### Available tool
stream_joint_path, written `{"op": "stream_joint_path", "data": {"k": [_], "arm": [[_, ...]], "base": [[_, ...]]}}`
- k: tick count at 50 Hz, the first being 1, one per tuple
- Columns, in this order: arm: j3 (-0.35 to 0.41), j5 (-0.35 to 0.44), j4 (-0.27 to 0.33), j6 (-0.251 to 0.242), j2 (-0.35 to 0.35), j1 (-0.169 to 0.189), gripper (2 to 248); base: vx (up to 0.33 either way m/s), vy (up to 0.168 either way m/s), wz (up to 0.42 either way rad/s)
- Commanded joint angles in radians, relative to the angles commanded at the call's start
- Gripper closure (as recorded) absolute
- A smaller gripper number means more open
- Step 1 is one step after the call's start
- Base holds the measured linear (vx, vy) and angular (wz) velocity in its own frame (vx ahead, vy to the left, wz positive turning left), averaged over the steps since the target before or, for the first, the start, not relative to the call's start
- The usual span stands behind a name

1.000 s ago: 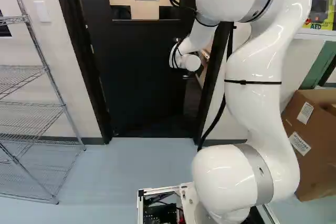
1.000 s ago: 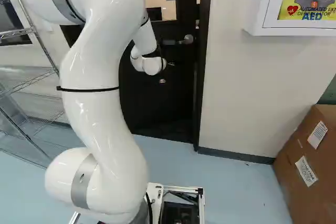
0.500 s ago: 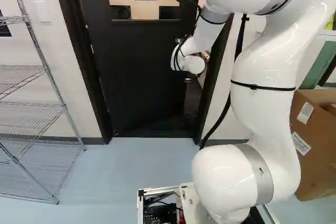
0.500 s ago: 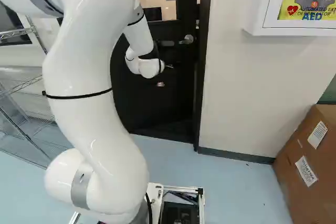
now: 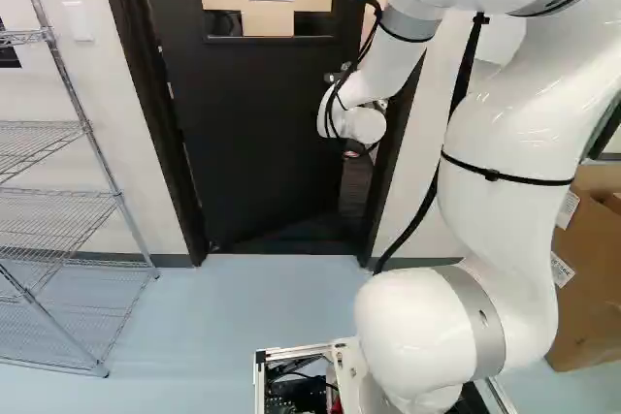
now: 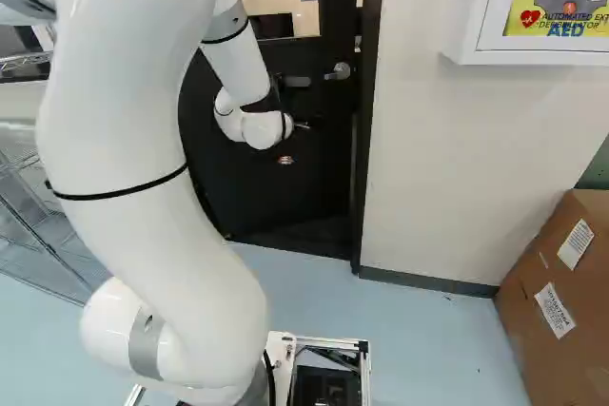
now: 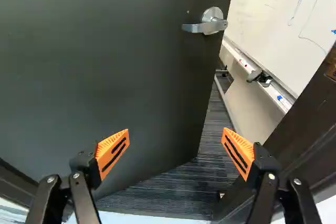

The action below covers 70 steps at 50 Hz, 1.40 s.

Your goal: Open the door and move inside

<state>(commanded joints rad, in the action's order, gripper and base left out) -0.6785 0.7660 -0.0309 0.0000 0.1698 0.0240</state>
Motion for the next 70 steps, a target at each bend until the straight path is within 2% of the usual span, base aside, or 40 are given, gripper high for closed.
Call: {"op": "stream_joint_path", "data": {"k": [32, 51, 70], "arm": [[0.172, 0.000, 0.054, 0.000, -0.162, -0.026, 3], [0.270, 0.000, 0.062, 0.000, -0.261, -0.046, 3], [0.292, 0.000, 0.062, 0.000, -0.283, -0.056, 3]], "base": [[0.000, 0.000, 0.000], [0.000, 0.000, 0.000], [0.000, 0.000, 0.000]]}}
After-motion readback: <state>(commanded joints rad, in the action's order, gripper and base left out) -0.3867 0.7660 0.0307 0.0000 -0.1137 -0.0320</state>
